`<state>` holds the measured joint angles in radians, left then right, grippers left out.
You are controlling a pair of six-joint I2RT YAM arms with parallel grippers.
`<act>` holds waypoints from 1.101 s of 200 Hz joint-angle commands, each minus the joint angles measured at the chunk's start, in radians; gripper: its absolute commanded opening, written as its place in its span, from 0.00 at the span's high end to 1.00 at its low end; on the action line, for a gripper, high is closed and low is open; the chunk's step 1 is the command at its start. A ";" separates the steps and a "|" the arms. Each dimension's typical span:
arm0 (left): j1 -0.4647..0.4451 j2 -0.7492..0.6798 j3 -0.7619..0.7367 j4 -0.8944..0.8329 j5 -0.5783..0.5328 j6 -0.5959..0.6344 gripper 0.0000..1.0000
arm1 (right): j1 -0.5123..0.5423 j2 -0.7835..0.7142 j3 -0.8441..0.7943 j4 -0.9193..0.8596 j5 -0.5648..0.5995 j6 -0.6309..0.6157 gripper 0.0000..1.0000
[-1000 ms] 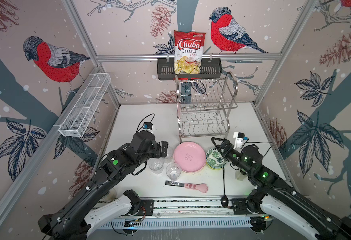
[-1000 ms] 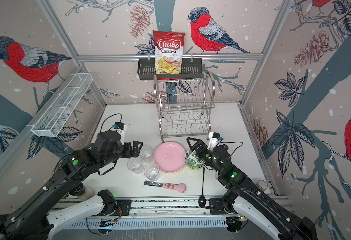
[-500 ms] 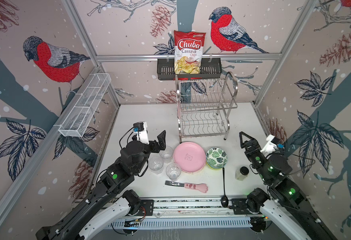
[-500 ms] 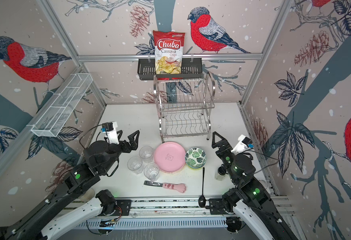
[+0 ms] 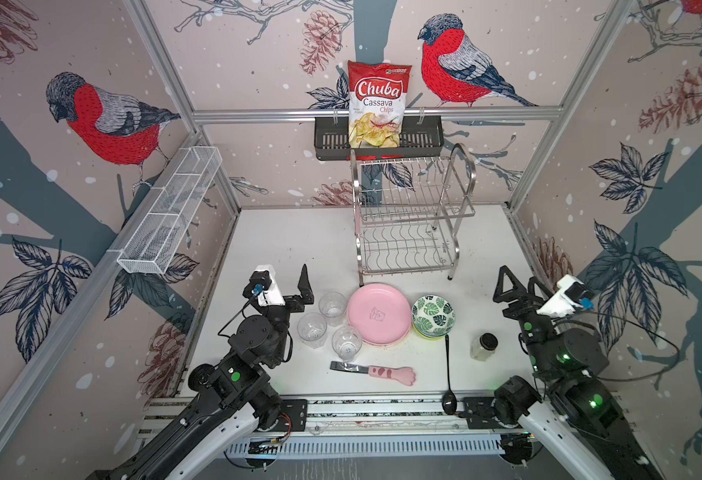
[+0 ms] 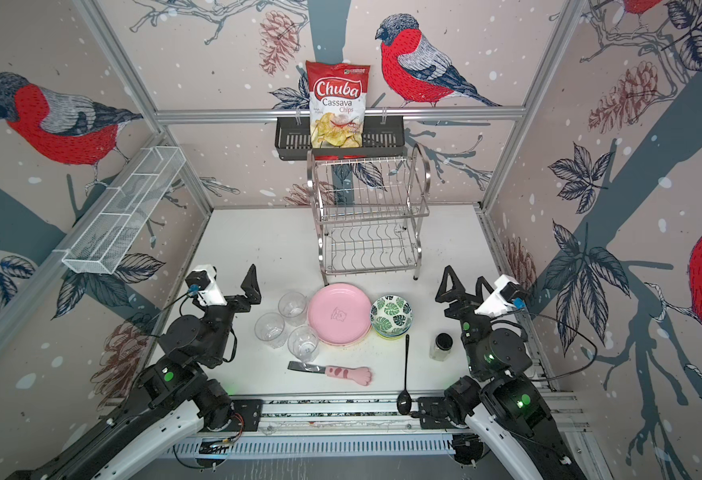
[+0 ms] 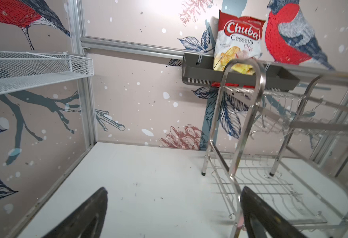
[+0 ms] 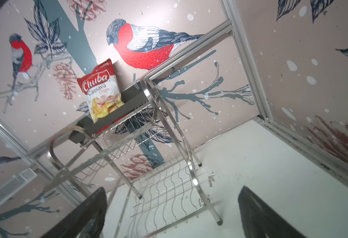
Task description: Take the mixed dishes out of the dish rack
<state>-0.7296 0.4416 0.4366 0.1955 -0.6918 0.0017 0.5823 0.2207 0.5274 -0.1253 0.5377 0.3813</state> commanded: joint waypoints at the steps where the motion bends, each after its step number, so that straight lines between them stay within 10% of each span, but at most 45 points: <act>1: 0.007 -0.001 -0.069 0.171 -0.076 0.201 0.02 | 0.001 0.032 -0.050 0.119 0.047 -0.169 0.01; 92: 0.242 0.077 -0.259 0.447 0.094 0.171 0.02 | -0.072 0.260 -0.239 0.417 0.024 -0.320 0.01; 220: 0.449 0.799 -0.323 0.978 0.175 0.032 0.02 | -0.415 0.703 -0.338 0.756 -0.223 -0.220 0.01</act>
<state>-0.2909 1.1290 0.1177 0.9279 -0.5060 0.0574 0.1951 0.8600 0.1951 0.4858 0.3138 0.1101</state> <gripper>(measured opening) 0.984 0.994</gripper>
